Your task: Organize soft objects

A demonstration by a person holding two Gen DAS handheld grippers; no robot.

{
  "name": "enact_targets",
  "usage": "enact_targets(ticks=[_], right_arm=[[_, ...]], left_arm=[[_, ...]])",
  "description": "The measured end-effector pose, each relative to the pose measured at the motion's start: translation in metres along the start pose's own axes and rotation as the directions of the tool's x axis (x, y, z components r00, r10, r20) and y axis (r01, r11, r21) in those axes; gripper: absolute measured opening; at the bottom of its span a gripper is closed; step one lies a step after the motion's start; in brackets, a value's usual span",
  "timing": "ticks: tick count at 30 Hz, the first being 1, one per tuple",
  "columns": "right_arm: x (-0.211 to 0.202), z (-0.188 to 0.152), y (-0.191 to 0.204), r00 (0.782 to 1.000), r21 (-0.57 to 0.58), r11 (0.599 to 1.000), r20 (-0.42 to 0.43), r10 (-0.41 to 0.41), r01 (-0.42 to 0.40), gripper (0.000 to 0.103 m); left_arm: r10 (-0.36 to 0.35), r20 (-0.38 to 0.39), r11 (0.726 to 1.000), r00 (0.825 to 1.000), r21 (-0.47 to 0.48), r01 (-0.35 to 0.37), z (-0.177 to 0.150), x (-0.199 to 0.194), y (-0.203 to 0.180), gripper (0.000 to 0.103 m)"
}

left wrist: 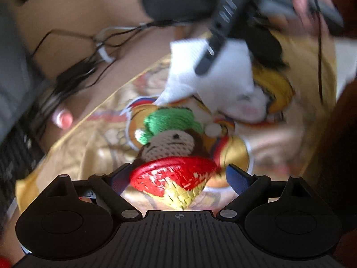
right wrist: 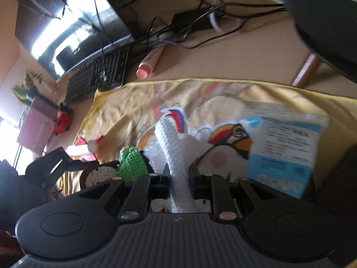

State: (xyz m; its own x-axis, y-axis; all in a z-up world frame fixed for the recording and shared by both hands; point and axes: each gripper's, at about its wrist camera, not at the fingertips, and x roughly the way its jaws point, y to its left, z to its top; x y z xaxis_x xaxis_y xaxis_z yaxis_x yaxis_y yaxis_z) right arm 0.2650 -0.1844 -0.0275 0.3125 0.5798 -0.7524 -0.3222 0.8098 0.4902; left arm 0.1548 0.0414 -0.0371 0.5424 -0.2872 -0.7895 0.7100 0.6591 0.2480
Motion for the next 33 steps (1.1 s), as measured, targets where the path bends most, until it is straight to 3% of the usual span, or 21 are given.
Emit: enact_targets(ticks=[2, 3, 5, 7, 9, 14, 20, 25, 28, 32, 33], right_arm=[[-0.005, -0.005, -0.003, 1.0, 0.032, 0.999, 0.019, -0.008, 0.008, 0.019], [-0.007, -0.008, -0.004, 1.0, 0.041, 0.999, 0.025, -0.013, 0.012, 0.019], [-0.012, -0.014, -0.004, 0.999, 0.058, 0.998, 0.036, -0.022, 0.019, 0.019], [-0.016, -0.019, -0.003, 0.998, 0.073, 0.997, 0.048, -0.031, 0.027, 0.019], [-0.021, -0.022, -0.001, 0.998, 0.08, 0.996, 0.055, -0.043, 0.039, 0.019], [-0.023, -0.022, 0.01, 0.997, 0.06, 0.996, 0.049, -0.064, 0.061, 0.019], [-0.017, -0.006, 0.04, 0.998, -0.046, 0.998, 0.036, -0.049, 0.051, 0.019], [-0.005, 0.007, 0.079, 0.999, -0.149, 0.988, 0.023, 0.045, -0.041, 0.019], [0.008, 0.013, 0.113, 0.992, -0.243, 0.962, -0.008, 0.128, -0.126, 0.019], [0.042, 0.019, 0.146, 0.986, -0.352, 0.921, -0.062, 0.153, -0.165, 0.019], [0.052, 0.021, 0.151, 0.987, -0.363, 0.918, -0.073, 0.145, -0.162, 0.019]], left_arm=[[0.006, -0.006, 0.998, 1.0, 0.066, -0.006, -0.002, 0.007, -0.004, 0.094], [-0.003, -0.005, 0.999, 1.0, 0.054, 0.004, -0.003, 0.009, -0.002, 0.092], [-0.03, -0.001, 0.999, 1.0, -0.043, 0.03, -0.003, 0.01, 0.009, 0.085], [-0.062, 0.011, 0.98, 0.998, -0.189, 0.063, -0.004, 0.011, 0.026, 0.084], [-0.051, 0.045, 0.943, 0.998, -0.326, 0.062, -0.007, 0.009, 0.041, 0.086], [0.028, 0.127, 0.853, 0.992, -0.519, 0.042, -0.014, -0.006, 0.067, 0.09], [0.151, 0.142, 0.757, 0.978, -0.653, -0.022, -0.03, -0.019, 0.094, 0.093], [0.239, 0.108, 0.679, 0.965, -0.729, -0.087, -0.039, -0.024, 0.12, 0.093], [0.237, 0.102, 0.603, 0.966, -0.795, -0.064, -0.051, -0.022, 0.139, 0.093], [0.28, 0.1, 0.483, 0.955, -0.874, -0.05, -0.07, -0.027, 0.156, 0.093], [0.284, 0.117, 0.476, 0.952, -0.879, -0.034, -0.074, -0.033, 0.157, 0.093]])
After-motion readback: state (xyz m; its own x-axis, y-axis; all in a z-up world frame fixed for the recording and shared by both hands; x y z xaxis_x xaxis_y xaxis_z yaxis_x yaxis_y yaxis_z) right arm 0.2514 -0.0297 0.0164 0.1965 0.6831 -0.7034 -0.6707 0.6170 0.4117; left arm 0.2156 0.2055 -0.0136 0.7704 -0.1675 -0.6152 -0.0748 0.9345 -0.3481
